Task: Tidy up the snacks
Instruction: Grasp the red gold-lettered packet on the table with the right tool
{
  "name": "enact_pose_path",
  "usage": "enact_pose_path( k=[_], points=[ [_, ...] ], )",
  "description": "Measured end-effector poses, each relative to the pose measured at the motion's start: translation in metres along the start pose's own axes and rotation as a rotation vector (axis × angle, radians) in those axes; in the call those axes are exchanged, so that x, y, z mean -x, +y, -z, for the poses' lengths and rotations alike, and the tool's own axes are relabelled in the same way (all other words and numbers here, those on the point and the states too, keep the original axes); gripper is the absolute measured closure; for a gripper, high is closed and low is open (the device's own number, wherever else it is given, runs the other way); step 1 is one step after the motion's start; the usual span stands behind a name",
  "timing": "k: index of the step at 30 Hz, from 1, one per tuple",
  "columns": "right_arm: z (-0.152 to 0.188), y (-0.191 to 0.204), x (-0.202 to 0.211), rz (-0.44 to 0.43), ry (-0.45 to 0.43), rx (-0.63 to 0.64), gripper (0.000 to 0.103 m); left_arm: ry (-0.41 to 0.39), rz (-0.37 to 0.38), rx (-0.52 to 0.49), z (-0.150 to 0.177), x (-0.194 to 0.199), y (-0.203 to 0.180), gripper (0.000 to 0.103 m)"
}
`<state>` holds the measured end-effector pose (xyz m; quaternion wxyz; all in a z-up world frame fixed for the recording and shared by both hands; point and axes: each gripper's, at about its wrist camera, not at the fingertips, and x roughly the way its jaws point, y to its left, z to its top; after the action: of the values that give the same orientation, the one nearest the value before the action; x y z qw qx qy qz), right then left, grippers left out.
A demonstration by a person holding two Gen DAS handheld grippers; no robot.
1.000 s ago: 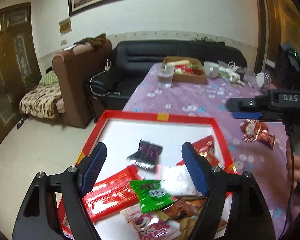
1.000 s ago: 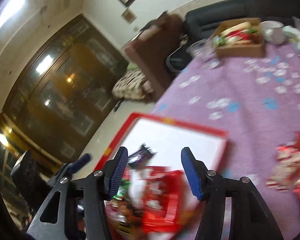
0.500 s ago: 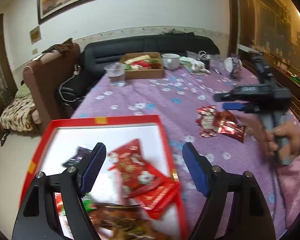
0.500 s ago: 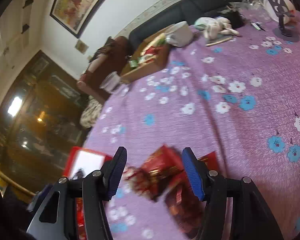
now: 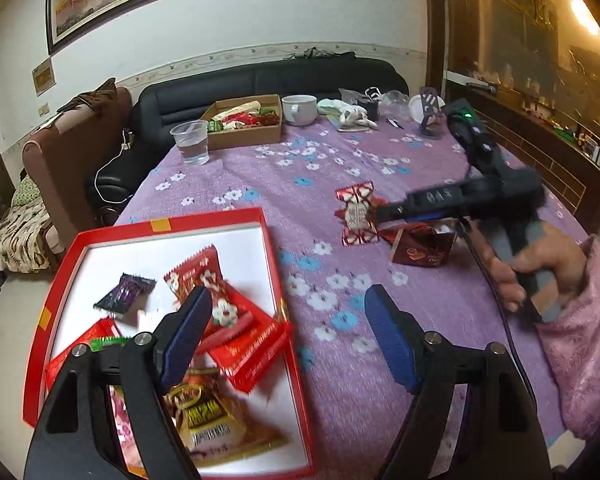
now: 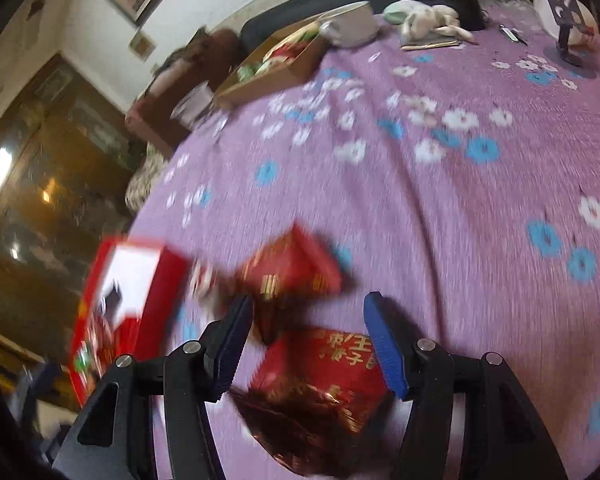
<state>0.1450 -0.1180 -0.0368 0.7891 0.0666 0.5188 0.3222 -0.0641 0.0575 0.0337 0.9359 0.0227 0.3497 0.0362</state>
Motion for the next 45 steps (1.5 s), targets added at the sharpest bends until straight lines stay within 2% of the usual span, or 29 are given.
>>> enact_pose_path(
  k=[4,6,9,11,14,17,19,21,25,27,30,32,33,34,36,37,39,40,42,45],
  points=[
    [0.045,0.029,0.016,-0.015,0.054,0.093,0.041,0.010,0.019,0.023,0.007,0.004,0.003,0.024],
    [0.072,0.045,0.027,-0.057,0.102,0.147,0.042,0.015,0.025,0.037,0.011,0.008,0.005,0.024],
    [0.089,0.036,0.048,-0.134,0.101,0.078,0.044,0.022,0.035,0.041,0.016,0.012,0.006,0.024],
    [0.091,0.024,0.066,-0.110,0.049,0.051,0.042,0.032,0.040,0.033,0.019,0.014,0.003,0.024],
    [0.086,0.016,0.082,-0.013,0.013,0.067,0.041,0.045,0.050,0.014,0.024,0.015,-0.003,0.024],
    [0.090,0.035,0.078,0.050,0.060,0.215,0.042,0.048,0.053,0.000,0.026,0.018,-0.007,0.024],
    [0.104,0.055,0.075,0.099,0.094,0.370,0.043,0.047,0.044,-0.003,0.026,0.019,-0.006,0.024],
    [0.118,0.067,0.073,0.105,0.104,0.471,0.043,0.057,0.039,0.011,0.026,0.016,-0.003,0.024],
    [0.131,0.079,0.066,0.065,0.121,0.560,0.043,0.085,0.057,0.032,0.027,0.009,0.001,0.024],
    [0.132,0.081,0.060,0.061,0.125,0.593,0.036,0.087,0.052,0.021,0.027,0.008,-0.001,0.024],
    [0.125,0.080,0.053,0.115,0.106,0.631,0.035,0.097,0.054,0.021,0.028,0.005,-0.002,0.024],
    [0.115,0.073,0.045,0.164,0.100,0.608,0.036,0.107,0.060,0.021,0.029,0.002,-0.003,0.024],
    [0.106,0.064,0.035,0.216,0.116,0.567,0.036,0.112,0.059,0.018,0.029,0.001,-0.004,0.024],
    [0.100,0.059,0.033,0.221,0.102,0.525,0.033,0.117,0.058,0.014,0.029,-0.001,-0.004,0.024],
    [0.081,0.034,0.035,0.284,0.062,0.389,0.033,0.124,0.058,0.012,0.029,-0.002,-0.005,0.024],
    [0.077,0.025,0.038,0.284,0.055,0.347,0.033,0.125,0.062,0.013,0.029,-0.003,-0.005,0.024],
    [0.072,0.007,0.053,0.188,0.042,0.270,0.033,0.128,0.074,0.010,0.028,-0.005,-0.007,0.024],
    [0.073,0.007,0.060,0.155,0.035,0.277,0.032,0.129,0.080,0.001,0.027,-0.006,-0.010,0.024],
    [0.081,0.015,0.074,0.094,0.047,0.354,0.030,0.131,0.088,-0.040,0.025,-0.008,-0.017,0.024],
    [0.095,0.032,0.067,0.079,0.128,0.416,0.031,0.122,0.084,-0.088,0.023,-0.006,-0.027,0.024]
  ],
)
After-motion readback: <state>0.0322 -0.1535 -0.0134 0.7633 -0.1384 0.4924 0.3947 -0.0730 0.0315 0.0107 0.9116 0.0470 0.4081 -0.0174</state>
